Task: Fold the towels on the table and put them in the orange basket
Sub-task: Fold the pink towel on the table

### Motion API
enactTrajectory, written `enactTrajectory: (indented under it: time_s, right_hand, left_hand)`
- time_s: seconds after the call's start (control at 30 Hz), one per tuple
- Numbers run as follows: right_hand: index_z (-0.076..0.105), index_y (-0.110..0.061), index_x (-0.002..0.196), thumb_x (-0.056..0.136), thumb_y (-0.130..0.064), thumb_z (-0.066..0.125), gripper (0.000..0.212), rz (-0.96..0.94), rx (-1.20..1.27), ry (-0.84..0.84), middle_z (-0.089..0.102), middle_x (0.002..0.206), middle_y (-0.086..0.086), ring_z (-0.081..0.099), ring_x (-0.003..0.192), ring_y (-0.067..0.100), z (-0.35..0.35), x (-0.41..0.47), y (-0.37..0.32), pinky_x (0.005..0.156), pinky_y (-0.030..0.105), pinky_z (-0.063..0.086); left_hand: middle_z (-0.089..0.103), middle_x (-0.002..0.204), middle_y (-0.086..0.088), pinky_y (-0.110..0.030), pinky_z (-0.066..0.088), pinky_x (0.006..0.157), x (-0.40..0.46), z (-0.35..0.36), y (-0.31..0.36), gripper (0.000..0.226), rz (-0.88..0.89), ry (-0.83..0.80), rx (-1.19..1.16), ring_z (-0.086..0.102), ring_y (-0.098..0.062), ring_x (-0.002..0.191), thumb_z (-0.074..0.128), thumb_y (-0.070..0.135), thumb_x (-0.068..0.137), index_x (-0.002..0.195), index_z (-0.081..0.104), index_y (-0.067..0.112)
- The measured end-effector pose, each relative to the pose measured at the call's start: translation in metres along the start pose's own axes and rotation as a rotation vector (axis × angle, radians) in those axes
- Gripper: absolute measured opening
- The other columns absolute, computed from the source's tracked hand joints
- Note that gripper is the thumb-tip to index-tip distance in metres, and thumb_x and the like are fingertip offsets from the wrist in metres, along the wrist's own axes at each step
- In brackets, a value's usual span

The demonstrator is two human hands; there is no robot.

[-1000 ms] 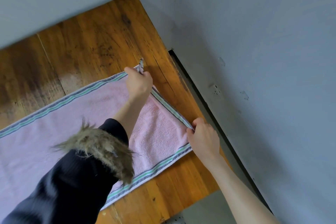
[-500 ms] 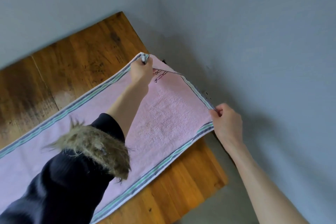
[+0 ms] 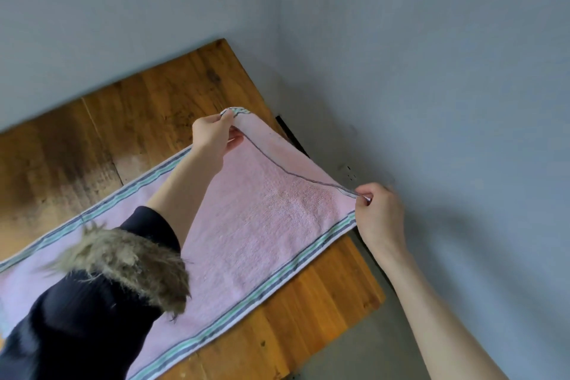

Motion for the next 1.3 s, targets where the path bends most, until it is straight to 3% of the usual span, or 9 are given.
enactTrajectory:
  time_s: [0.27,0.47,0.53,0.67,0.83,0.93,1.07,1.2,1.3]
  right_hand:
    - [0.060,-0.010,0.097,0.094,-0.012,0.051,0.010,-0.114,-0.041,-0.017,0.062,0.094,0.003,0.053,0.079,0.013,0.002,-0.052,-0.042,0.063,0.018,0.039]
    - [0.056,-0.023,0.085,0.090,-0.018,0.058,0.007,-0.278,0.055,-0.085,0.056,0.076,-0.014,0.057,0.069,0.001,0.015,-0.119,-0.095,0.055,0.005,0.041]
    - [0.056,-0.024,0.085,0.090,-0.019,0.059,0.007,-0.338,0.088,-0.128,0.055,0.076,-0.017,0.057,0.071,0.002,0.023,-0.145,-0.119,0.054,0.004,0.043]
    - [0.055,-0.025,0.085,0.089,-0.019,0.059,0.008,-0.464,0.122,-0.267,0.053,0.074,-0.021,0.057,0.070,0.003,0.047,-0.197,-0.167,0.055,0.002,0.044]
    - [0.052,-0.027,0.083,0.089,-0.021,0.056,0.010,-0.639,0.135,-0.462,0.053,0.069,-0.016,0.056,0.066,0.000,0.093,-0.261,-0.222,0.055,0.007,0.043]
    - [0.051,-0.026,0.082,0.088,-0.022,0.056,0.009,-0.736,0.090,-0.550,0.054,0.071,-0.013,0.052,0.066,0.004,0.129,-0.293,-0.242,0.057,0.007,0.038]
    - [0.058,-0.015,0.092,0.090,-0.023,0.053,0.010,-0.762,-0.049,-0.662,0.065,0.089,0.004,0.059,0.084,0.022,0.181,-0.320,-0.247,0.071,0.032,0.049]
    - [0.061,-0.015,0.106,0.091,-0.029,0.052,0.023,-0.723,-0.202,-0.796,0.067,0.102,0.007,0.059,0.094,0.025,0.230,-0.336,-0.232,0.078,0.032,0.046]
    - [0.063,-0.013,0.111,0.092,-0.031,0.052,0.028,-0.703,-0.224,-0.880,0.066,0.108,0.005,0.057,0.102,0.022,0.256,-0.340,-0.214,0.088,0.031,0.044]
  left_hand:
    - [0.066,0.096,-0.010,-0.026,0.054,0.068,-0.023,-0.079,0.005,0.018,0.017,-0.055,-0.080,0.065,-0.016,0.077,0.062,0.018,0.089,0.100,0.060,0.005]
    - [0.066,0.080,-0.005,-0.027,0.054,0.063,-0.051,-0.156,0.010,0.011,0.098,-0.096,-0.093,0.064,-0.016,0.070,0.059,0.018,0.091,0.082,0.062,0.012]
    - [0.066,0.075,-0.003,-0.025,0.053,0.059,-0.062,-0.190,0.010,0.012,0.131,-0.095,-0.091,0.063,-0.014,0.065,0.059,0.018,0.091,0.080,0.064,0.013]
    - [0.065,0.071,-0.003,-0.025,0.055,0.060,-0.079,-0.258,0.009,0.013,0.203,-0.067,-0.069,0.061,-0.012,0.057,0.060,0.019,0.091,0.095,0.067,0.009]
    - [0.058,0.063,0.002,-0.014,0.044,0.045,-0.088,-0.342,0.010,0.012,0.331,0.002,-0.050,0.052,-0.001,0.043,0.059,0.016,0.091,0.095,0.067,0.009]
    - [0.062,0.072,-0.002,-0.018,0.047,0.053,-0.083,-0.385,0.000,0.010,0.363,0.053,-0.020,0.053,-0.007,0.055,0.059,0.018,0.091,0.089,0.068,0.015]
    - [0.067,0.085,-0.003,-0.017,0.049,0.056,-0.061,-0.421,-0.043,0.013,0.312,0.124,0.050,0.058,-0.007,0.065,0.058,0.019,0.091,0.099,0.066,0.012]
    - [0.066,0.111,-0.011,-0.034,0.053,0.086,-0.037,-0.448,-0.106,0.028,0.132,0.222,0.110,0.064,-0.022,0.094,0.058,0.012,0.086,0.114,0.062,0.009]
    - [0.059,0.123,-0.006,-0.027,0.042,0.087,-0.041,-0.461,-0.149,0.040,0.103,0.303,0.236,0.056,-0.019,0.108,0.054,0.013,0.088,0.128,0.052,0.011]
Point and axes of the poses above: each hand's wrist, its own x-axis towards the middle knuckle, its own z-axis out of the palm, y = z × x, the point moved 4 cm from there along x, towards the middle knuckle
